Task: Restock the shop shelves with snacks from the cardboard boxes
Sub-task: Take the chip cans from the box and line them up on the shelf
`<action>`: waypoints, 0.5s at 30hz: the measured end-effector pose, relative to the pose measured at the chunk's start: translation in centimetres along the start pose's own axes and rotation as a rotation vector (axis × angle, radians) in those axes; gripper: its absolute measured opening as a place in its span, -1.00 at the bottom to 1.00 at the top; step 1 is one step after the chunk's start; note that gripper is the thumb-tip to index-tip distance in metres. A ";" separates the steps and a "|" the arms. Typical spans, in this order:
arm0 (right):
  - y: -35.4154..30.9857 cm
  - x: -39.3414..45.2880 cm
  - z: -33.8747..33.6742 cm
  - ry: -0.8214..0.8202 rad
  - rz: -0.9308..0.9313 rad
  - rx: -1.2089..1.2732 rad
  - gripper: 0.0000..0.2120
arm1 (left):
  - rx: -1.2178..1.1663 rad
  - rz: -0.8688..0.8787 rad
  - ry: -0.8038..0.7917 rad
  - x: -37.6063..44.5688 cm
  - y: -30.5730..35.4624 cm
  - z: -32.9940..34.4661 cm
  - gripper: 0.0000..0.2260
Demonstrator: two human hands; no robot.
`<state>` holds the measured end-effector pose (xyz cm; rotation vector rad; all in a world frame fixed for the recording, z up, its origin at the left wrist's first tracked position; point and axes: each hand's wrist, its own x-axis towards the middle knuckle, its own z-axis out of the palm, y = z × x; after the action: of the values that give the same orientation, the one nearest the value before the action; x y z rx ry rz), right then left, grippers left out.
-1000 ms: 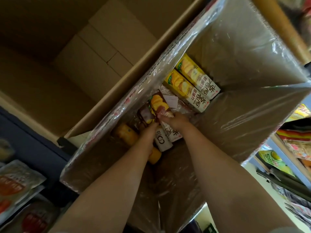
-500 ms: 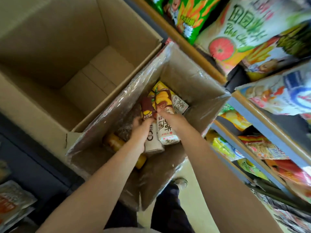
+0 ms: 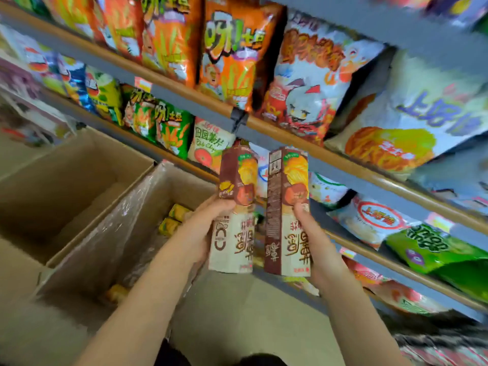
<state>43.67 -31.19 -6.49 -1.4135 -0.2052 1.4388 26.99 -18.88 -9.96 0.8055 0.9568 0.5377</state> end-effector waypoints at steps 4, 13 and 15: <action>-3.0 -4.7 -4.8 0.028 -0.118 0.104 -0.60 | -0.064 -0.029 -0.112 -2.7 0.0 6.5 -0.62; -6.8 -13.2 -15.9 0.023 -0.319 0.252 -0.51 | 0.108 0.032 -0.185 -5.1 -0.4 23.7 -0.79; -6.9 -13.5 -16.4 0.033 -0.416 0.223 -0.43 | 0.138 0.099 -0.216 -5.4 -1.1 25.5 -0.73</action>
<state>57.02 -46.77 2.23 -1.1314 -0.2899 1.0596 46.70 -32.59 0.39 1.0177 0.7632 0.4619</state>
